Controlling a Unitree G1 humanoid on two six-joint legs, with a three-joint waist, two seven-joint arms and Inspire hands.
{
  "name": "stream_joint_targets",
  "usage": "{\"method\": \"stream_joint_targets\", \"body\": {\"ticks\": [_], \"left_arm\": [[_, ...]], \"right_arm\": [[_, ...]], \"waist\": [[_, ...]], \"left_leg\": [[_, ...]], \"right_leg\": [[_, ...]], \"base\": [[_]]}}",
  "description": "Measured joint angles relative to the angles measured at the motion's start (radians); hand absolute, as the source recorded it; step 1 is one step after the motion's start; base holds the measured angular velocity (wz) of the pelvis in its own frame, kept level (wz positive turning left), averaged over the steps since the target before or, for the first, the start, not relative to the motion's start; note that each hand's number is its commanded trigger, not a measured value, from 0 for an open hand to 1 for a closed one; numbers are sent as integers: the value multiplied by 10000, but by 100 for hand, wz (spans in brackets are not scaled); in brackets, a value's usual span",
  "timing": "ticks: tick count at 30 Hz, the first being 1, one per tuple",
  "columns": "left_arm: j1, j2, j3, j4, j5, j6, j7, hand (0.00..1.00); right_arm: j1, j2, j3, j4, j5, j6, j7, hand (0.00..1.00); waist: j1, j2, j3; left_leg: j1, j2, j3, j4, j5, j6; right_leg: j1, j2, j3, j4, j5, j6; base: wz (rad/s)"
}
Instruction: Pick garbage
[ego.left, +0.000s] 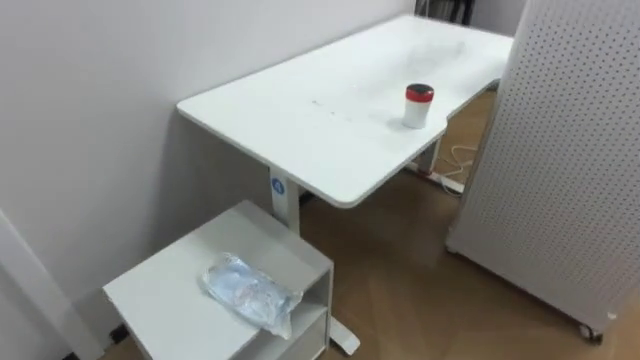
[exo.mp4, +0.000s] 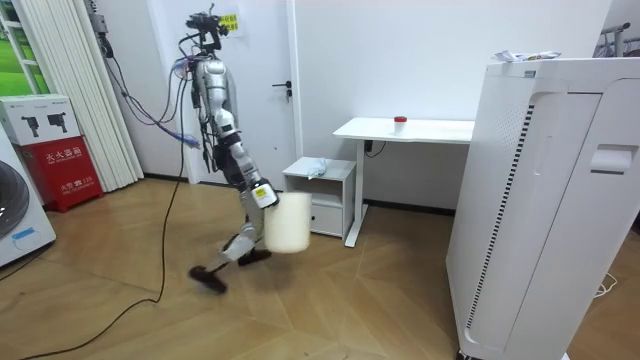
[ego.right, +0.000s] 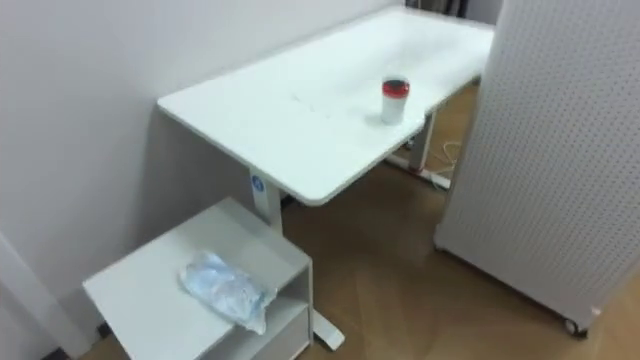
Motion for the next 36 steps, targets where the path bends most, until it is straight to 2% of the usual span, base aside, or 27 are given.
{"method": "stream_joint_targets", "body": {"ticks": [1,2,3,4,5,6,7,8,9,10,12,13,15,17,18,19,20,21,22,23,24,25,27,29,30,34,36], "left_arm": [[-140,-2,-38,-163,-45,-161,160,0],[-172,20,-104,-247,-217,-254,242,0],[-321,41,-230,-313,-507,-364,354,0],[-398,24,-383,-439,-688,-424,359,0],[-484,10,-505,-481,-690,-463,354,0],[-619,-50,-697,-492,-697,-595,365,0],[-642,-109,-838,-534,-684,-670,381,0],[-679,-169,-855,-587,-674,-704,388,0],[-660,-221,-855,-713,-625,-851,424,0],[-633,-238,-825,-832,-456,-938,561,0],[-669,-260,-788,-968,-329,-990,774,0],[-708,-259,-770,-1419,-280,-993,899,0],[-783,-261,-784,-2535,-237,-1092,1224,0],[-1246,-257,-812,-3066,-168,-1506,1629,0],[-1589,-256,-820,-3067,-171,-1764,1881,0],[-1996,-210,-872,-3020,-163,-1950,2074,0],[-2174,-203,-928,-3012,-163,-2014,2143,0],[-2615,-201,-1218,-3041,-123,-2161,2289,0],[-2969,-137,-1436,-3068,60,-2404,2499,0],[-2964,-88,-1488,-3046,116,-2476,2650,0],[-2968,-26,-1500,-2966,145,-2489,2922,0],[-2981,18,-1531,-2930,137,-2489,3156,0],[-3121,60,-1682,-2735,133,-2579,3466,0],[-3321,103,-1741,-2512,154,-2585,3675,0],[-3542,97,-1780,-2323,182,-2588,3803,0],[-4093,110,-1938,-2192,210,-2611,4295,0],[-4172,142,-2114,-2151,207,-2629,4450,0]], "right_arm": [[-44,-21,47,-112,120,-79,-16,100],[-102,-4,61,-128,131,-98,-4,100],[-126,57,72,-161,220,-183,11,100],[-130,96,72,-182,381,-290,16,100],[-125,101,71,-177,448,-341,10,100],[-132,102,92,-125,502,-451,-1,100],[-128,104,205,-30,506,-609,-17,100],[-138,92,284,26,499,-661,-31,100],[-232,91,422,182,478,-810,-29,100],[-311,93,511,237,412,-988,-10,100],[-411,94,746,408,314,-1192,-2,100],[-545,89,916,607,304,-1281,5,100],[-717,29,1076,753,235,-1354,39,100],[-1021,-33,1281,962,228,-1479,116,100],[-1197,-69,1507,976,208,-1498,114,100],[-1372,-53,1670,1018,171,-1512,116,100],[-1426,-30,1704,1086,165,-1531,111,100],[-1487,-24,1578,1340,165,-1629,104,100],[-1602,-9,1459,1520,144,-1579,80,100],[-1744,6,1450,1642,132,-1494,97,100],[-1924,-2,1470,1711,74,-1419,135,100],[-1991,-34,1548,1702,73,-1432,188,100],[-2077,-60,1684,1709,95,-1324,197,100],[-2161,-84,1825,1678,283,-1329,219,100],[-2227,-160,1950,1672,517,-1328,219,100],[-2249,-530,2328,1579,1411,-1397,197,100],[-2249,-644,2428,1492,1679,-1399,179,100]], "waist": [[23,89,28],[-2,111,37],[-94,159,48],[-309,193,47],[-384,216,57],[-477,255,62],[-516,271,45],[-511,246,2],[-446,264,2],[-437,331,55],[-570,370,80],[-574,368,82],[-578,393,89],[-534,436,120],[-542,436,123],[-639,327,240],[-736,249,278],[-814,435,236],[-721,393,276],[-619,329,239],[-553,296,262],[-569,321,277],[-702,403,316],[-872,463,360],[-910,478,425],[-1053,529,480],[-1101,536,493]], "left_leg": [[193,156,-35,-227,15,-8],[292,186,-111,-360,25,-23],[451,224,-355,-631,57,-66],[583,215,-668,-864,88,-92],[651,211,-822,-948,98,-110],[843,216,-1006,-1130,98,-143],[1061,203,-1157,-1338,123,-209],[1149,234,-1195,-1407,137,-275],[1243,314,-1222,-1643,215,-406],[1317,414,-1219,-1820,269,-499],[1256,498,-1028,-1828,391,-707],[1171,544,-833,-1754,466,-825],[1139,605,-826,-1860,509,-883],[1130,636,-881,-2112,510,-883],[905,629,-822,-1889,511,-886],[90,610,-655,-758,423,-1130],[-291,616,-640,-759,381,-1232],[-1183,883,-894,-1475,627,-1371],[-1703,1199,-685,-1432,1571,-992],[-1687,1201,-408,-1406,1537,-932],[-1714,1177,-239,-1402,1530,-920],[-1770,1108,-249,-1387,1528,-917],[-1874,1073,-313,-1370,1525,-909],[-2011,1073,-391,-1331,1501,-877],[-2111,1059,-400,-1319,1505,-886],[-2777,1061,-267,-1109,1535,-907],[-2978,1080,-247,-945,1543,-914]], "right_leg": [[-690,193,-207,-412,-474,4],[-965,306,-261,-845,-664,-17],[-1242,615,-247,-2199,-834,-67],[-1309,790,-322,-3902,-816,-110],[-1271,879,-379,-4769,-733,-141],[-1210,1030,-398,-6161,-93,-136],[-1101,1175,-376,-6712,793,-238],[-1020,1238,-382,-6805,851,-241],[-813,1324,-423,-7041,895,-302],[-635,1405,-478,-7364,961,-389],[-404,1455,-396,-7733,974,-402],[-424,1489,-155,-7765,974,-402],[-490,1574,-140,-7852,971,-403],[-694,1595,-378,-7716,968,-409],[-788,1549,-327,-7710,971,-421],[-693,1390,275,-7933,974,-429],[-656,1357,631,-8091,993,-397],[-831,1391,936,-8058,981,-291],[-1196,1387,1004,-7680,644,36],[-1327,1337,974,-7577,549,95],[-1507,1237,682,-7467,557,121],[-1571,1202,316,-7492,562,107],[-1675,1173,134,-7432,569,86],[-1913,1192,133,-7177,538,40],[-2125,1180,149,-6979,523,19],[-3064,1124,176,-6399,413,-85],[-3298,1125,176,-6241,392,-123]], "base": [[10],[22],[55],[70],[75],[65],[55],[28],[6],[5],[21],[23],[14],[0],[11],[26],[65],[53],[25],[-35],[-46],[-33],[-2],[0],[-12],[-11],[-17]]}}
